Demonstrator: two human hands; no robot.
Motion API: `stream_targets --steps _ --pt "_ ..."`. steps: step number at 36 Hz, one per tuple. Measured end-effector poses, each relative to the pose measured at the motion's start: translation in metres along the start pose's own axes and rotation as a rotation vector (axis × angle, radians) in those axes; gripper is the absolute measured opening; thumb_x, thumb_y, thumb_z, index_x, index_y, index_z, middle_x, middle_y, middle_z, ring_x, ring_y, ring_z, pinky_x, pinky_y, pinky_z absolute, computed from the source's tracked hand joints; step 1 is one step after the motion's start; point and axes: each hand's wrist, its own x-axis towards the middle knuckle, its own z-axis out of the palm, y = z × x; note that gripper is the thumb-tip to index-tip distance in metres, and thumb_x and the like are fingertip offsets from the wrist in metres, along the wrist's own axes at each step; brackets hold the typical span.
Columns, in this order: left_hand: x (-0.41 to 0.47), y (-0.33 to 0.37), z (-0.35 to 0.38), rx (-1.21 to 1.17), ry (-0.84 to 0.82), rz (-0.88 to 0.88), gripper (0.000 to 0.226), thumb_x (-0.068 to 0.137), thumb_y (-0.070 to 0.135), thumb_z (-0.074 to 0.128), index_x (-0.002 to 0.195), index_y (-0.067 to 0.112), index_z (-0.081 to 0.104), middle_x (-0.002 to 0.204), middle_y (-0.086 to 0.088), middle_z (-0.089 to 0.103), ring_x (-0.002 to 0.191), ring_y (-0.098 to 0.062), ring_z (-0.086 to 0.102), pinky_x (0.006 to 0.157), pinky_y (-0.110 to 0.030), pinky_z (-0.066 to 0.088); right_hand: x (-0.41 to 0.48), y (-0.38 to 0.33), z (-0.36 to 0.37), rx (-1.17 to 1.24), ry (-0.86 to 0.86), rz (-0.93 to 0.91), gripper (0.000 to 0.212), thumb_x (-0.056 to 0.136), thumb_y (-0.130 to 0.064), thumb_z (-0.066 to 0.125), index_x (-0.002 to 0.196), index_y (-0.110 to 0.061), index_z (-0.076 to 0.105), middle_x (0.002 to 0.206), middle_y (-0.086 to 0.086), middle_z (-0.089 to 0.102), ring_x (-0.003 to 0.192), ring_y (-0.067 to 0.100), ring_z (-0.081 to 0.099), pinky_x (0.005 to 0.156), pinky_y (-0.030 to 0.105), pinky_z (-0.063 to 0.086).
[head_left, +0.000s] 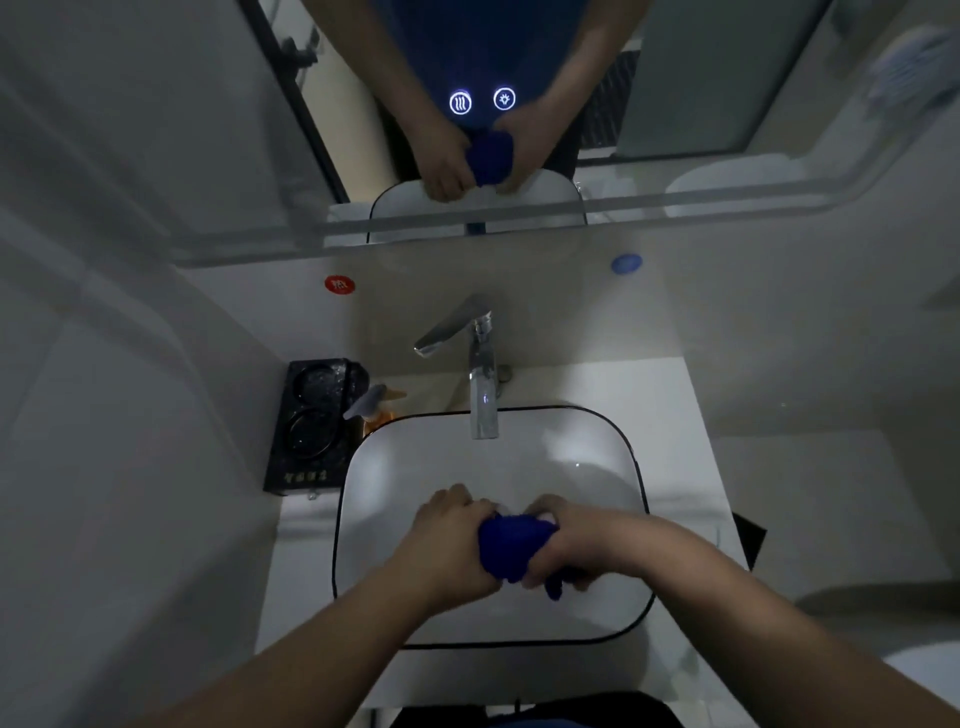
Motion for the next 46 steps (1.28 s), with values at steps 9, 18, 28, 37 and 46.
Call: stream_targets --steps 9,18,28,37,46 --pt "-0.025 -0.005 -0.063 -0.694 -0.009 -0.178 0.059 0.061 0.057 0.085 0.112 0.041 0.06 0.097 0.008 0.077 0.082 -0.003 0.075 0.07 -0.024 0.064 -0.023 -0.021 0.008 0.64 0.288 -0.141 0.025 0.103 -0.009 0.061 0.125 0.004 0.067 0.096 0.022 0.075 0.086 0.04 0.078 0.096 0.053 0.064" --pt "-0.062 0.014 -0.116 -0.959 -0.047 -0.011 0.049 0.078 0.032 0.082 0.123 0.041 0.063 0.106 0.009 0.079 0.091 -0.01 0.079 0.074 -0.019 0.063 -0.068 -0.067 0.051 0.544 0.443 -0.473 0.044 0.104 -0.049 0.065 0.113 -0.006 0.069 0.097 0.01 0.079 0.091 0.021 0.078 0.086 0.039 0.063" --pt "-0.073 0.033 -0.128 -1.146 0.042 -0.1 0.023 0.099 0.043 0.069 0.115 0.026 0.072 0.092 0.006 0.081 0.081 -0.004 0.077 0.073 -0.024 0.058 -0.102 -0.078 0.068 0.466 0.649 -0.577 0.032 0.113 -0.022 0.051 0.106 0.007 0.062 0.109 0.018 0.076 0.104 0.032 0.075 0.104 0.051 0.058" --pt "-0.083 0.042 -0.144 -0.728 0.305 -0.012 0.023 0.111 0.033 0.049 0.098 0.024 0.065 0.098 -0.008 0.069 0.086 -0.021 0.069 0.078 -0.039 0.06 -0.124 -0.06 0.063 0.554 0.778 -0.735 0.022 0.086 -0.035 0.057 0.072 -0.02 0.05 0.082 -0.001 0.068 0.081 0.017 0.068 0.097 0.046 0.061" --pt "-0.089 0.068 -0.189 -0.993 0.604 -0.019 0.029 0.105 0.047 0.055 0.099 0.024 0.073 0.086 0.001 0.077 0.079 -0.014 0.074 0.058 -0.02 0.056 -0.127 -0.045 0.028 0.416 0.719 -0.31 0.014 0.091 -0.034 0.062 0.097 -0.022 0.057 0.095 0.0 0.066 0.078 0.021 0.066 0.071 0.036 0.054"
